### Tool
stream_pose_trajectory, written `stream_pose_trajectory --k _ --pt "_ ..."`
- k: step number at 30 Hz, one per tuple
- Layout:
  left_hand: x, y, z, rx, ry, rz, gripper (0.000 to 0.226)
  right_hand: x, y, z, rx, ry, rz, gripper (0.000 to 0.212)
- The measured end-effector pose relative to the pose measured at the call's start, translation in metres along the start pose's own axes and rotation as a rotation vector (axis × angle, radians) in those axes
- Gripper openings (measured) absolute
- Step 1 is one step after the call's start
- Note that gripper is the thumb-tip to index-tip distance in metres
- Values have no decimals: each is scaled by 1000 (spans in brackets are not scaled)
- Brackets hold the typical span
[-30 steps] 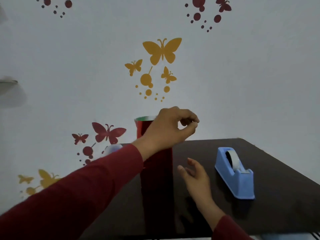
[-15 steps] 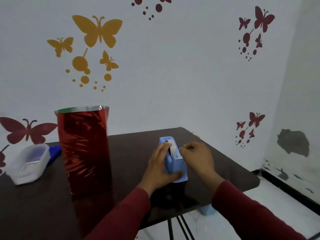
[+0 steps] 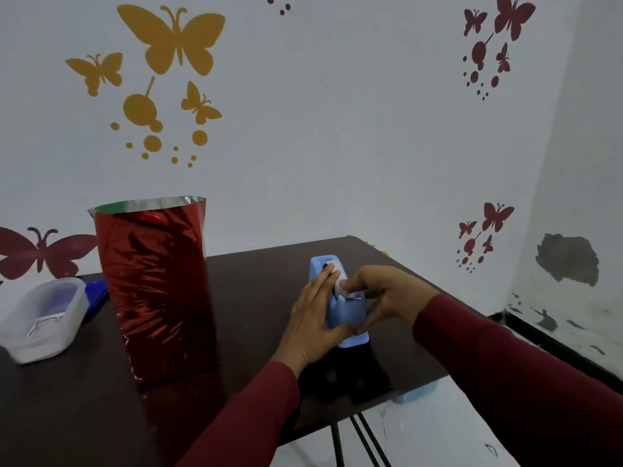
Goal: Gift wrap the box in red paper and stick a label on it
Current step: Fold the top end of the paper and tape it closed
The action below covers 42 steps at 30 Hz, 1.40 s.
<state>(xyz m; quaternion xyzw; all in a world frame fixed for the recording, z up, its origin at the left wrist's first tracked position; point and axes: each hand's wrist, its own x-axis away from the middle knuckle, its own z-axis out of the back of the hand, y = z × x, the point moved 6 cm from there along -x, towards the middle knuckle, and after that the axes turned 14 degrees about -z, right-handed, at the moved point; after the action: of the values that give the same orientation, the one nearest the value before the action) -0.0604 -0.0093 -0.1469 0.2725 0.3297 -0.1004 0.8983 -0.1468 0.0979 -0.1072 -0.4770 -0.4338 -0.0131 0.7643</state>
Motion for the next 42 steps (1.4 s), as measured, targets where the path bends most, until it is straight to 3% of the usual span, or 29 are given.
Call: stream_pose_trajectory --k 6,13,17,23,28,33,36,37,40,42 --pt "1 0 1 36 21 6 95 5 3 -1 -297 -80 133 17" --pt "1 0 1 21 15 12 88 5 37 1 -513 55 331 18" --pt "1 1 0 -7 -6 14 87 1 51 -1 -523 86 364 9" --pt "0 -1 -2 -16 -18 19 89 -4 61 -3 -518 -17 389 22" --pt "1 -3 -2 -6 -5 17 86 -26 63 3 -410 53 415 31" --pt "3 -1 0 10 1 30 86 -26 58 7 -307 54 446 19" --pt "4 0 1 26 4 37 85 -17 68 11 55 231 556 7" --pt "4 0 1 38 5 38 84 -17 72 11 92 249 602 13" --pt "4 2 3 44 42 7 79 -9 83 9 -209 24 688 22" --pt "6 5 6 -2 100 -62 68 -6 86 8 -426 -88 655 42"
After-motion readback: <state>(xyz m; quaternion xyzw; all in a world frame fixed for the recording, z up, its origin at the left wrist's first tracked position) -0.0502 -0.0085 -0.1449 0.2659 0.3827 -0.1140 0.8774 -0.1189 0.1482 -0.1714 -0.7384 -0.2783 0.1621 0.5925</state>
